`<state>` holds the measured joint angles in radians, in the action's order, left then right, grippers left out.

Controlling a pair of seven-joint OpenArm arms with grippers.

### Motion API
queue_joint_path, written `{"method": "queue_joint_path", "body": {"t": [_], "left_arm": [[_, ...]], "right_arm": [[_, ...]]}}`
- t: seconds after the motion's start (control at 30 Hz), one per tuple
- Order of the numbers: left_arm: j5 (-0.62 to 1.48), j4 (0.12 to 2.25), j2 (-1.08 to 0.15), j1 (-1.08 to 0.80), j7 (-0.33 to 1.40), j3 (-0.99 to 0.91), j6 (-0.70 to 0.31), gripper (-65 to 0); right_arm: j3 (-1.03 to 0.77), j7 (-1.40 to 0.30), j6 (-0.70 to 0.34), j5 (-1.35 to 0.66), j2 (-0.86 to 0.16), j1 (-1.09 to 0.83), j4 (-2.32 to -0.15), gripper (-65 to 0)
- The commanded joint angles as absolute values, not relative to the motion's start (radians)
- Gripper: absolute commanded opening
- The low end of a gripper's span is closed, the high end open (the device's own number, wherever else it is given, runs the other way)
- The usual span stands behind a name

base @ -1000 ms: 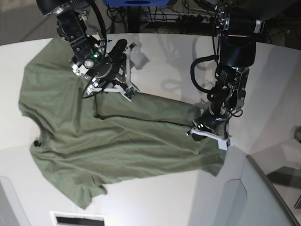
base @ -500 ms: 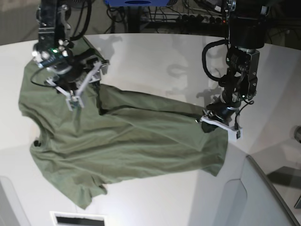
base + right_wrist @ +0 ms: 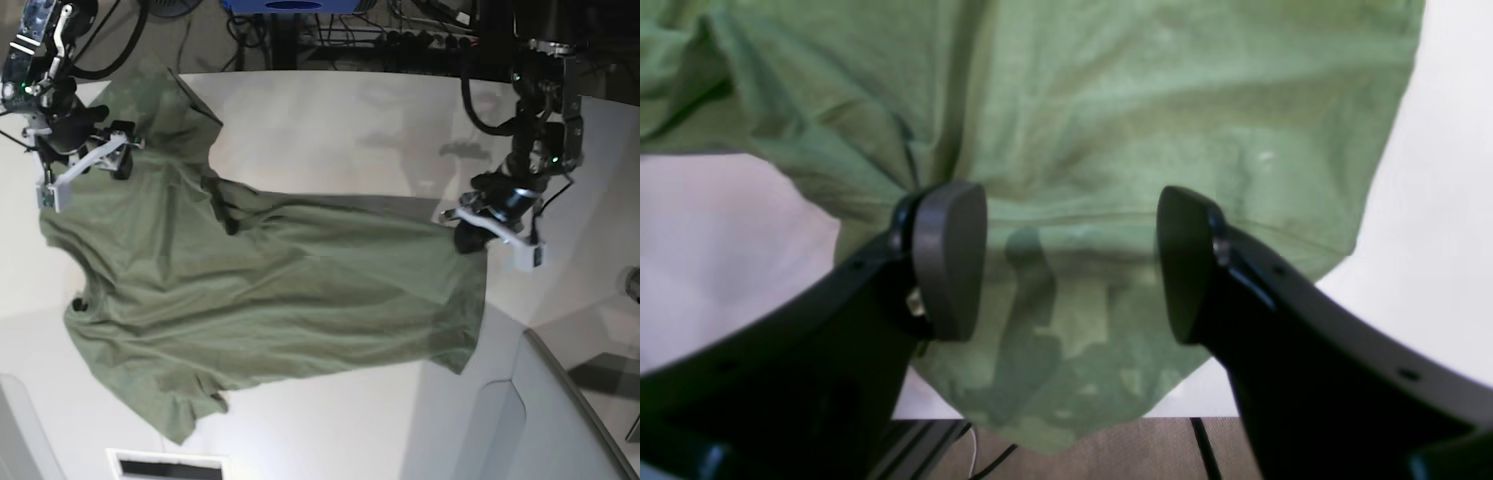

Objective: Layout the t-shirt on the table in an organized manner, then fold the t-shirt properly
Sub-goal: 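Pull both held shirt edges apart, spreading the shirt flat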

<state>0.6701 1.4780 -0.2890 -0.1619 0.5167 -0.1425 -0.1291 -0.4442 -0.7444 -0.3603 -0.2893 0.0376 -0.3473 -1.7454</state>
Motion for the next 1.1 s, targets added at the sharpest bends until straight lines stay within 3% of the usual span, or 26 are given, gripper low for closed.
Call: {"method": "queue_joint_path", "body": {"t": [0.0,0.23,0.4,0.83,1.07], "left_arm": [[0.679,1.529,-0.302,-0.179,0.519,-0.174,-0.136,-65.0],[0.676,1.705,-0.302,-0.360,0.684,-0.357,-0.136,-65.0],[0.676,1.768,-0.298,-0.479,0.691,-0.404,-0.136,-65.0],[0.674,1.764,-0.294,-0.538,0.690,-0.414,-0.136,-65.0],[0.493,1.764,-0.245,-0.538,0.690,-0.404,-0.134,-65.0]], "right_arm": [[-0.449,-0.727,-0.367,-0.302,0.030,-0.344,-1.758,-26.9],[-0.449,-0.727,-0.361,-0.297,0.024,-0.335,-1.724,-26.9],[-0.447,-0.728,-0.361,-0.295,0.005,-0.318,-1.636,-26.9],[-0.478,-0.769,-0.358,-0.294,-0.016,-0.328,-1.600,-27.0],[-0.555,-0.786,-0.358,-0.294,-0.079,-0.285,-1.471,-37.2]]}}
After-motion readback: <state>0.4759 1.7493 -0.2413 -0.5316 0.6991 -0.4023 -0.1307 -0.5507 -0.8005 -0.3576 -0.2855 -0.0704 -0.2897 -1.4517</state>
